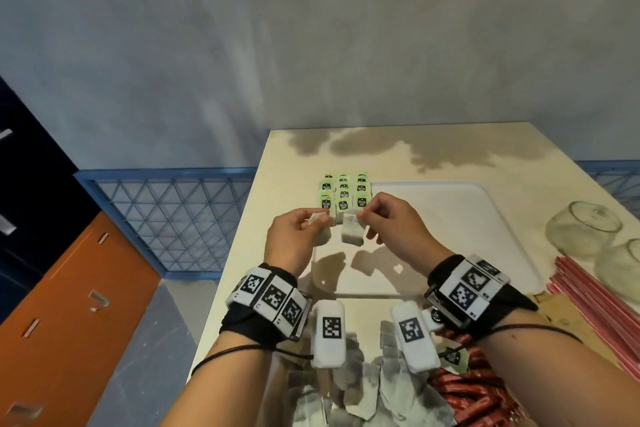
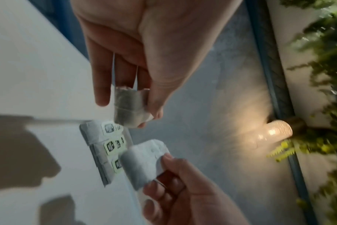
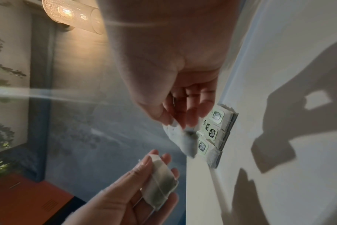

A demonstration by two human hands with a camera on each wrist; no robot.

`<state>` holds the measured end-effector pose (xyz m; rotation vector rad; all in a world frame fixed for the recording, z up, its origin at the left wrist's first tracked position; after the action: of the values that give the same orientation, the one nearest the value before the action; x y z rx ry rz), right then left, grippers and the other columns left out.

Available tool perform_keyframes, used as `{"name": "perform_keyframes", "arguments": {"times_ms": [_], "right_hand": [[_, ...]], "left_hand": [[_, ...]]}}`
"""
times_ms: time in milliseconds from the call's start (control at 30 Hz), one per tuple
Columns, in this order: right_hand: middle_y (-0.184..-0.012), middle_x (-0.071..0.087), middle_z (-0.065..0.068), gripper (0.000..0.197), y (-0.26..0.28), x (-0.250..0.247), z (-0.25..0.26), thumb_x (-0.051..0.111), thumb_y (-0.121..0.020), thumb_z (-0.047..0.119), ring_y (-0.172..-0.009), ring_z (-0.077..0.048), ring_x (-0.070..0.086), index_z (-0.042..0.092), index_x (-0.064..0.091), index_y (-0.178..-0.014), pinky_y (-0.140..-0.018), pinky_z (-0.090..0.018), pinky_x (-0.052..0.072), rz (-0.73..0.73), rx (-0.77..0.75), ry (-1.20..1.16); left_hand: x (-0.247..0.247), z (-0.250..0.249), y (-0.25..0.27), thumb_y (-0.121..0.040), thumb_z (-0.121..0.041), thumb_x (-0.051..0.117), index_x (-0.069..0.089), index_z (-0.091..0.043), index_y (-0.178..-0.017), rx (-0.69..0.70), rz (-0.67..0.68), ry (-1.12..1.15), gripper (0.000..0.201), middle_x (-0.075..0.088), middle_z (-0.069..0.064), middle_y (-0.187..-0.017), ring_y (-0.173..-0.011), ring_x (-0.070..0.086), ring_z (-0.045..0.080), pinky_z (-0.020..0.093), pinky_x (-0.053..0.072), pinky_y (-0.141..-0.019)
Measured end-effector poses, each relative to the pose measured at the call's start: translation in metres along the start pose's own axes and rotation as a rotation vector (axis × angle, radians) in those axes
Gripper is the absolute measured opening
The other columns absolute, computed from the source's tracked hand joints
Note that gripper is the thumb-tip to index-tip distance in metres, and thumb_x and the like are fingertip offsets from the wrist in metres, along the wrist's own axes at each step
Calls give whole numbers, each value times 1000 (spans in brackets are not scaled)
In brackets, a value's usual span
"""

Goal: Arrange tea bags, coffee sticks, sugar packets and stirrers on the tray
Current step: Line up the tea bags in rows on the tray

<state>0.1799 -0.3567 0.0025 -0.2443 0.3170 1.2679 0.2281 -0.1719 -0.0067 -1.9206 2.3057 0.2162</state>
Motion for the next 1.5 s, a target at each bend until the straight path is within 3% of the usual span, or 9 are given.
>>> {"name": "perform_keyframes", "arguments": {"times_ms": [167,300,567,667,800,967,1233,1367,1500], "right_hand": [[-75,69,-13,12,3,2,3,61,-89,13,-61,-25,68,4,57,-81,-69,-44,59,-46,-12,99],[-74,70,-13,11,5,10,4,60,-91,12,-61,-27,70,4,58,-85,-70,-42,59,-33,-6,71],[-92,73,-14,22,-5,22,-12,49,-98,1,-82,-29,72,10,69,-98,-82,-41,60,80,43,-64],[-96,73,-13,27,-10,25,-13,48,-96,-5,-80,-24,71,5,72,-103,-75,-34,61,132,48,-102],[-83,68,-5,16,-24,10,-13,65,-90,5,-61,-15,63,12,69,-104,-59,-26,55,38,16,-22],[-70,69,-9,4,-44,22,-30,68,-90,9,-62,-20,65,9,70,-87,-67,-37,58,153,43,121],[-63,64,3,10,-79,19,-48,67,-90,12,-59,-8,58,10,69,-80,-64,-22,46,66,49,360],[-62,63,4,14,-95,27,-42,68,-89,13,-57,-8,57,16,66,-76,-62,-22,44,56,16,358],[-66,60,10,9,-104,32,-39,67,-89,11,-70,-13,58,13,68,-81,-73,-26,47,50,0,400]], "left_hand": [[14,-13,7,-89,-32,67,76,-27,-101,138,-32,-326,16,76,-2,-87,-82,71,17,39,59,-76],[36,-18,13,-92,-29,64,75,-25,-107,177,-2,-425,20,77,0,-96,-91,70,19,38,57,-79],[32,-9,1,-90,-21,66,74,-19,-112,114,-23,-295,24,77,5,-94,-85,71,20,35,57,-80],[25,2,-9,-89,-20,64,77,-19,-103,41,-35,-253,19,76,3,-83,-80,71,19,37,59,-79],[27,22,-21,-86,-17,67,77,-23,-90,-55,23,-172,12,75,0,-75,-77,72,21,41,61,-76],[33,32,-25,-90,-16,64,76,-24,-87,-98,114,-98,15,74,8,-76,-62,63,20,37,57,-66],[-6,51,-42,-96,-21,58,75,-25,-98,-204,-3,68,17,75,11,-91,-83,72,33,48,62,-72],[-17,65,-45,-93,-14,56,74,-15,-98,-308,-28,180,19,72,14,-101,-86,72,31,48,61,-71],[-15,70,-41,-90,-2,51,67,-3,-104,-380,46,205,20,72,8,-78,-66,69,19,37,60,-65]]}}
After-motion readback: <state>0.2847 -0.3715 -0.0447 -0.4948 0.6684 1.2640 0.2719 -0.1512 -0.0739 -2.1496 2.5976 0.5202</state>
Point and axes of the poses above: each hand's wrist, its own y-axis away from the middle knuckle, its own x-axis out of the palm, z = x × y, the point moved 10 cm from there along -y, towards the middle knuckle
